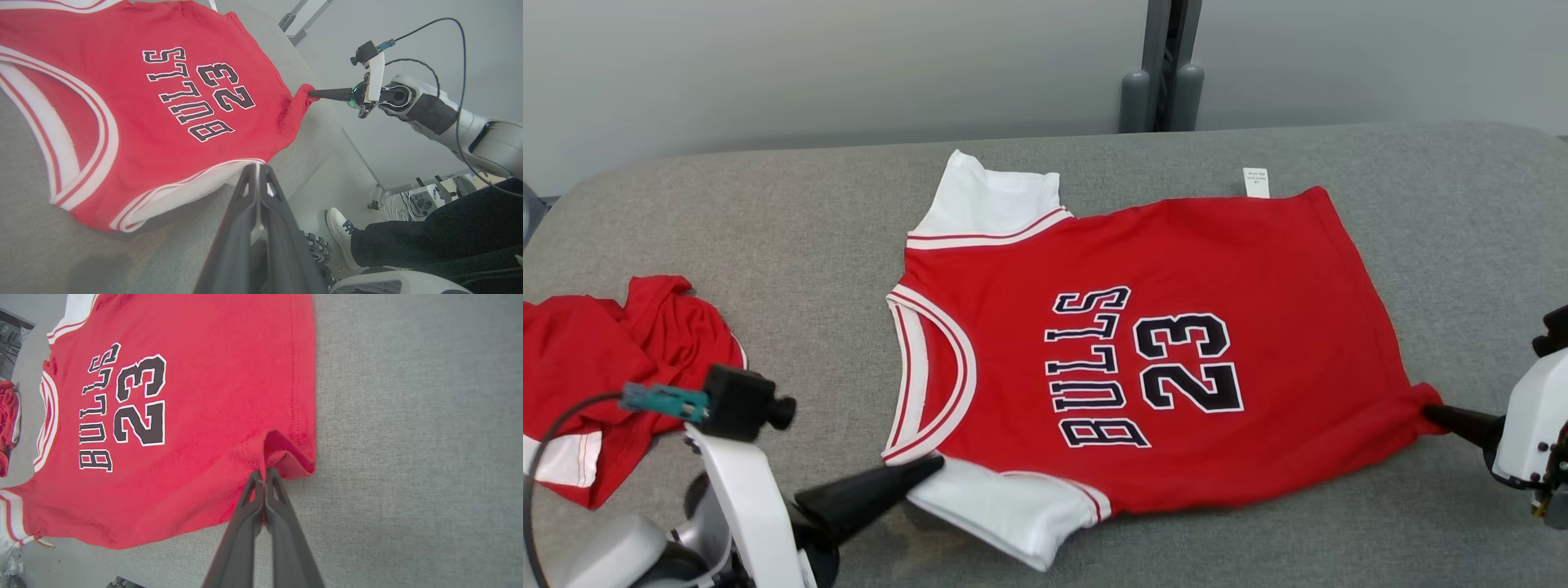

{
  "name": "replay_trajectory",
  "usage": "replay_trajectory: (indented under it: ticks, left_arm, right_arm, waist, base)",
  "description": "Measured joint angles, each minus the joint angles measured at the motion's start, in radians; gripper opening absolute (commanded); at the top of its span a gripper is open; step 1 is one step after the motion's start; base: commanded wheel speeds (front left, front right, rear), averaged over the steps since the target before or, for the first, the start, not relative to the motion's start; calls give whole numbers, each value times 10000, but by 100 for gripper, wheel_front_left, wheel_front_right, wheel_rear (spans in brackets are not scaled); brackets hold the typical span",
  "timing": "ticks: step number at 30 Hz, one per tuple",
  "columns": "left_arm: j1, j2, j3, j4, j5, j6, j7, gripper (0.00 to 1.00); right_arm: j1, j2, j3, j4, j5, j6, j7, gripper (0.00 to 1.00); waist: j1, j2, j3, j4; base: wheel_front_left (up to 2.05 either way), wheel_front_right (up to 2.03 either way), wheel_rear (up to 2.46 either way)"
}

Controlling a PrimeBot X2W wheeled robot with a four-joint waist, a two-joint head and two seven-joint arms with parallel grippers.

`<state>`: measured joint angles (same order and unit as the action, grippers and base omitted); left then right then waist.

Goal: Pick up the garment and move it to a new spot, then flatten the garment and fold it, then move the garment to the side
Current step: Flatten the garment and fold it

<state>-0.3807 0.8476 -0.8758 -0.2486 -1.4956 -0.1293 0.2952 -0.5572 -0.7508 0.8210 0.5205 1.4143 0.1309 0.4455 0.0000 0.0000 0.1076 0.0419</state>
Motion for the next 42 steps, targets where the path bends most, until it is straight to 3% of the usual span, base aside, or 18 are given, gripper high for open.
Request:
replay_trajectory:
  ticks: [7,19,31,32,37,42]
  left_arm:
    - [-523,-244,525,792,56,401,-453,0]
    - [-1628,-1118,677,2324,284,688,-447,0]
    - [-2234,-1465,548,3670,777,865,-314,0]
    - [-2248,-1498,535,3751,777,865,-291,0]
    - [-2383,-1672,447,4094,838,832,-230,0]
    - [-2569,-1881,451,4558,980,828,-362,0]
  right_arm:
    - [-345,286,-288,382,-276,0,-357,0]
    - [-984,792,-523,836,-888,0,-915,0]
    - [-1267,1281,-660,1308,-1129,0,-1312,2]
    - [-1267,1336,-725,1396,-1129,0,-1465,99]
    - [-1335,1570,-863,1576,-1099,0,-1739,100]
    - [-1581,1768,-1120,1753,-1256,0,-2671,100]
  waist:
    - [0,0,348,53]
    - [0,0,1073,-19]
    - [0,0,1451,-235]
    - [0,0,1460,-244]
    - [0,0,1479,-266]
    - [0,0,1502,-304]
  base:
    - [0,0,0]
    - [0,0,0]
    - [0,0,0]
    - [0,0,0]
    - [0,0,0]
    - [0,0,0]
